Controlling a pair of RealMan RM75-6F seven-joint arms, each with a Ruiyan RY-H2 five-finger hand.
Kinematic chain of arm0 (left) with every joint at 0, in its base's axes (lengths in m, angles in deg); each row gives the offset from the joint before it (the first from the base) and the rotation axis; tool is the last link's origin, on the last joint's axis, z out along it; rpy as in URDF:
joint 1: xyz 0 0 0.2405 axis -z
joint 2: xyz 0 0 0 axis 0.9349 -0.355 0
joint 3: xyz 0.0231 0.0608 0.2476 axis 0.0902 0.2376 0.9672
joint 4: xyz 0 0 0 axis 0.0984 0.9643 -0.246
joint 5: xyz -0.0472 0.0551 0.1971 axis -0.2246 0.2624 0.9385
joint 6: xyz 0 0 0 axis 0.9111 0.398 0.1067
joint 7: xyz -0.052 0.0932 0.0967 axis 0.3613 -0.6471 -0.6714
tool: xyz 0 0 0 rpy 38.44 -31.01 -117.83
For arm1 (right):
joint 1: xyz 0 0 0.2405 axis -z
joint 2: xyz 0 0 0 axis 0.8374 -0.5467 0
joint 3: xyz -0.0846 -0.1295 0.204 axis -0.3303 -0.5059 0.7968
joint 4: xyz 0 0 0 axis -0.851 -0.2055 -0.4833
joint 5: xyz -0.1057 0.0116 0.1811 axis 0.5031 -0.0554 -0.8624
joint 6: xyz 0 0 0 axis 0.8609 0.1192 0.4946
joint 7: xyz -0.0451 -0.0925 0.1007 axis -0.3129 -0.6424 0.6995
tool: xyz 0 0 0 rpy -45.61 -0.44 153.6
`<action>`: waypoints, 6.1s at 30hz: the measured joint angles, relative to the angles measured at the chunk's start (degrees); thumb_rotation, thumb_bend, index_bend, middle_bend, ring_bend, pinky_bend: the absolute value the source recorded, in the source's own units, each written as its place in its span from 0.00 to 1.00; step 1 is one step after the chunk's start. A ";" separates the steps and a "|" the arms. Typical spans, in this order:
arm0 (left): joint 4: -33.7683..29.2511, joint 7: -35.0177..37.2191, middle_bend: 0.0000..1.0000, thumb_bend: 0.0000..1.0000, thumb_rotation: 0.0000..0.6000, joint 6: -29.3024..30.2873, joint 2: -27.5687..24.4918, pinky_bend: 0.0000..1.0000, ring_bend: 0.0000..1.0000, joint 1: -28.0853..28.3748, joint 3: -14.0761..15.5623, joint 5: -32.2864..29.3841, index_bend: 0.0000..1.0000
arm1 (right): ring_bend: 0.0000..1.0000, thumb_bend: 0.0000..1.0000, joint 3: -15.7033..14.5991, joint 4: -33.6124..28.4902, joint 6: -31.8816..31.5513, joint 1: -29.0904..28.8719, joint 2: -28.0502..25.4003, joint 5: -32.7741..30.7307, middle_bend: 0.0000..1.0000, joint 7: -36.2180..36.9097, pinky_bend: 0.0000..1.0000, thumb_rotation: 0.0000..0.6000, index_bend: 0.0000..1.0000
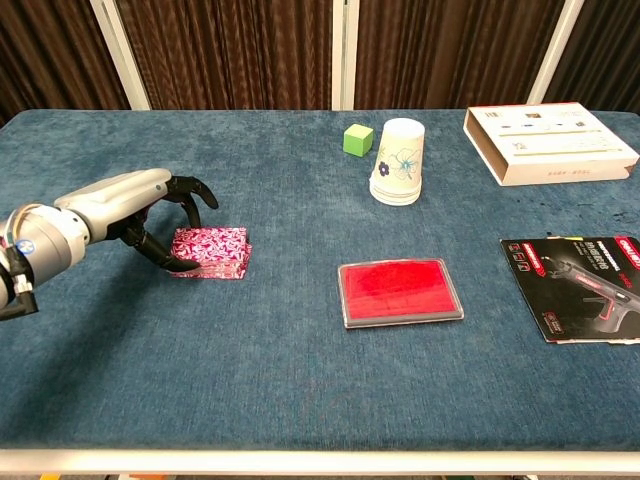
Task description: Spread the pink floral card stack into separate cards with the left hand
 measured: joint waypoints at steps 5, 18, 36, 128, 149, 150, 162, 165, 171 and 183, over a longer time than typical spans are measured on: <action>0.17 0.66 0.46 0.26 1.00 0.52 0.11 0.11 0.12 -0.12 0.01 0.67 0.27 | 0.00 0.15 0.06 -0.13 0.02 -0.01 -0.09 -0.08 0.00 -0.07 0.00 1.00 0.00; -0.10 3.33 0.47 0.26 1.00 1.70 -0.46 0.11 0.13 -0.73 -0.07 2.25 0.28 | 0.00 0.15 -0.04 -0.09 -0.03 0.05 0.00 0.00 0.00 -0.21 0.00 1.00 0.00; 9.05 8.76 0.47 0.26 1.00 3.28 -4.06 0.11 0.13 -1.36 -3.68 1.70 0.28 | 0.00 0.15 0.06 -1.55 -0.31 0.01 -0.52 0.11 0.00 -1.56 0.00 1.00 0.00; 5.69 9.54 0.32 0.16 1.00 1.15 2.55 0.11 0.11 -2.03 0.57 5.40 0.22 | 0.00 0.15 0.02 -1.37 -0.19 -0.07 -0.49 0.12 0.00 -1.12 0.00 1.00 0.00; 6.40 10.26 0.37 0.17 1.00 1.55 3.12 0.11 0.11 -2.12 0.67 6.22 0.24 | 0.00 0.15 0.10 -0.85 0.01 -0.01 -0.35 -0.31 0.00 -0.76 0.00 1.00 0.00; 6.44 10.25 0.37 0.17 1.00 1.52 3.13 0.11 0.11 -2.12 0.77 6.30 0.24 | 0.00 0.15 0.09 -0.83 0.01 -0.01 -0.32 -0.30 0.00 -0.76 0.00 1.00 0.00; 7.05 10.42 0.41 0.19 1.00 1.55 3.56 0.11 0.11 -2.01 0.80 6.70 0.27 | 0.00 0.15 0.10 -0.55 -0.03 0.07 -0.25 -0.35 0.00 -0.52 0.00 1.00 0.00; 7.07 10.46 0.42 0.19 1.00 1.84 3.61 0.11 0.12 -2.02 0.66 6.77 0.28 | 0.00 0.15 0.11 -0.50 0.04 0.04 -0.23 -0.36 0.00 -0.51 0.00 1.00 0.00; 7.19 10.95 0.44 0.21 1.00 2.27 3.76 0.11 0.12 -2.21 0.77 7.16 0.29 | 0.00 0.15 0.19 -0.55 0.21 -0.05 -0.25 -0.50 0.00 -0.57 0.00 1.00 0.00; 7.91 14.22 0.45 0.21 1.00 3.48 3.84 0.11 0.14 -2.31 1.16 9.36 0.30 | 0.00 0.15 0.25 -0.73 0.31 -0.08 -0.32 -0.67 0.00 -0.72 0.00 1.00 0.00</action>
